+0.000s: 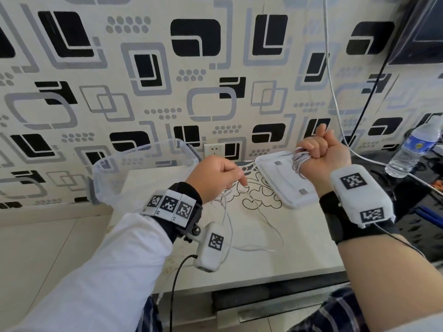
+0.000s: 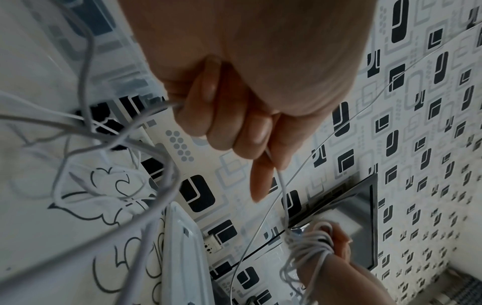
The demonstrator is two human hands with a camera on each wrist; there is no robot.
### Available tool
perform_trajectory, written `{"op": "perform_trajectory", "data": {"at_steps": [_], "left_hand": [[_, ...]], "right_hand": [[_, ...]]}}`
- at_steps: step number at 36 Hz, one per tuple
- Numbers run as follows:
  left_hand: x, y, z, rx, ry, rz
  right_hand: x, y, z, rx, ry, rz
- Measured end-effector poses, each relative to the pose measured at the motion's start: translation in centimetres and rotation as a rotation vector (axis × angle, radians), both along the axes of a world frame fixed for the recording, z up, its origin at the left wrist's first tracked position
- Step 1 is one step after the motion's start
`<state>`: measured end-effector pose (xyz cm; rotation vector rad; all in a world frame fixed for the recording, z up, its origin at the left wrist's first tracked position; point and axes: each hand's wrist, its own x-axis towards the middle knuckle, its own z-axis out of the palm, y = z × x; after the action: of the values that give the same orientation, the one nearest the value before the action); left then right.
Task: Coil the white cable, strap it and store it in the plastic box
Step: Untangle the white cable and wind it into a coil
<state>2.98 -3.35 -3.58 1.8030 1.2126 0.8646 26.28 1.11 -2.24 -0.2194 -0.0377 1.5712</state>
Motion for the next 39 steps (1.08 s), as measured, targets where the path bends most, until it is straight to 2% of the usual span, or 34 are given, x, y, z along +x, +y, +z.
{"op": "perform_trajectory", "data": {"at_steps": [6,10,25,33,39], "left_hand": [[-0.2,-0.3,0.5,-0.069,0.068,-0.023],[0.1,-0.8,0.8,-0.056,0.054,-0.048],[-0.2,-1.3,1.3,0.093,-0.024,-0.157],[-0.4,-1.0,1.4,0.106,-0.129,-0.201],[-0.2,-1.1,1.6,0.109,-0.171,-0.249]], "right_hand": [[2.5,0.1,0.1,-0.165,-0.008,-0.235],[2.5,0.0,-0.1,-0.193,-0.120,-0.251],[0.0,0.1,-0.6,-0.171,-0.462,0.031],[-2.7,0.3,-1.1,-0.273,-0.732,0.248],[-3.9,-0.2,-1.8,-0.214,-0.941,0.365]]}}
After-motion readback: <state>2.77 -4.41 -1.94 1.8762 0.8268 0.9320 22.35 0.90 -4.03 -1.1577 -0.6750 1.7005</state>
